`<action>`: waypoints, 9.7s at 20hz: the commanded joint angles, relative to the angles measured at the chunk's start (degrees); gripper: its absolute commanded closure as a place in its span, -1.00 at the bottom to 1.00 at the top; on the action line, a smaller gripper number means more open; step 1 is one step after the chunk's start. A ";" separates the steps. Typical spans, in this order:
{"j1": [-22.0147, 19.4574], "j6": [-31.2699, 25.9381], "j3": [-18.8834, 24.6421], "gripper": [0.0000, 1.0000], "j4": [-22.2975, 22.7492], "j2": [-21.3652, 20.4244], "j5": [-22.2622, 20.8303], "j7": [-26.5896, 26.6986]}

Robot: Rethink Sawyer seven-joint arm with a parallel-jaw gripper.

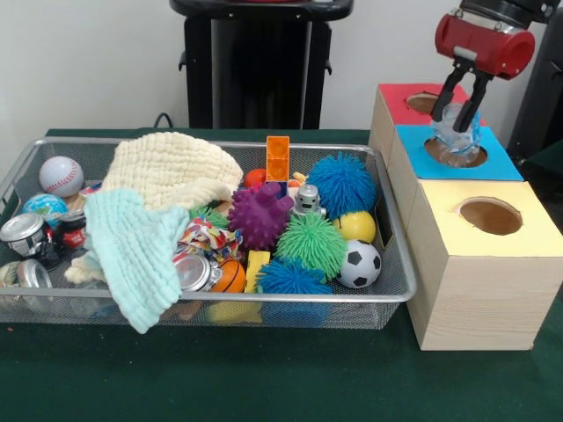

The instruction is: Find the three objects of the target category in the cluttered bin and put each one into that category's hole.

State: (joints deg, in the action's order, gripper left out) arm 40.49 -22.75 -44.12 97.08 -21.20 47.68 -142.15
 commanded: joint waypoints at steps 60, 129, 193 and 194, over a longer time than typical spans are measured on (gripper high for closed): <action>-39.85 3.56 24.27 -1.00 -6.17 -11.53 -42.59 8.63; -58.87 10.82 40.63 -1.00 -18.96 -0.23 -70.94 2.94; -65.78 -0.73 53.47 -1.00 -9.10 2.45 -70.37 -2.24; -65.18 -2.31 52.49 -1.00 -9.30 2.45 -69.93 -2.52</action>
State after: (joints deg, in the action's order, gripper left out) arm -27.59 -19.65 13.55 86.51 -27.67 -20.15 -142.16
